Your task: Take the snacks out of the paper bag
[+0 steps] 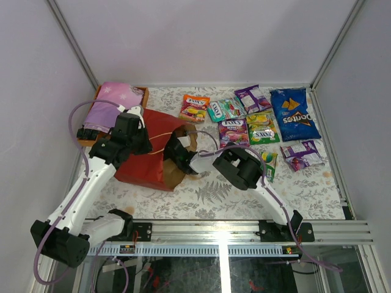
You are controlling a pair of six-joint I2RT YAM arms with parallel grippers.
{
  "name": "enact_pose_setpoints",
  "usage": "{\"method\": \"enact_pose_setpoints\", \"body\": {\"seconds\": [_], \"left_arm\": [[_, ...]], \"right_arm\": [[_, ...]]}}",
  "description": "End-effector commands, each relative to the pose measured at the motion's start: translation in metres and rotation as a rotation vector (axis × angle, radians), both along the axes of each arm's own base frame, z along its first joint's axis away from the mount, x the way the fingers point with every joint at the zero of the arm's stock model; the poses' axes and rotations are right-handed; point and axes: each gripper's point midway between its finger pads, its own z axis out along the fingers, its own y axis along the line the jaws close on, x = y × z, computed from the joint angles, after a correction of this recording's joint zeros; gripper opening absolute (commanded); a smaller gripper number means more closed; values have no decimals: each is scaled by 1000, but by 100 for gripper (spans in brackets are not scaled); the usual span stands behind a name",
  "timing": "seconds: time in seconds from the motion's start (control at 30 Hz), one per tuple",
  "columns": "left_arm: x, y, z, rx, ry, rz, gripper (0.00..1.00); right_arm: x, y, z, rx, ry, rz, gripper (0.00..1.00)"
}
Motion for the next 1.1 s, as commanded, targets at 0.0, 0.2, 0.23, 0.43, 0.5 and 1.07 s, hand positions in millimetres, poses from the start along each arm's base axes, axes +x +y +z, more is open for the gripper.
{"method": "enact_pose_setpoints", "body": {"seconds": [0.0,0.2,0.23,0.43,0.5,1.07], "left_arm": [[0,5,2,32,7,-4,0],[3,6,4,37,7,4,0],[3,5,5,35,8,4,0],[3,7,9,43,11,8,0],[3,8,9,48,14,11,0],[10,42,21,177,18,154,0]], "right_arm": [[-7,8,-18,-95,53,-13,85],[-20,17,-14,-142,64,-12,86],[-20,19,-16,-140,72,-10,86],[-8,30,-30,-174,89,-38,86],[-1,34,-35,-197,68,-53,86],[-40,-17,94,-291,-409,185,0]]}}
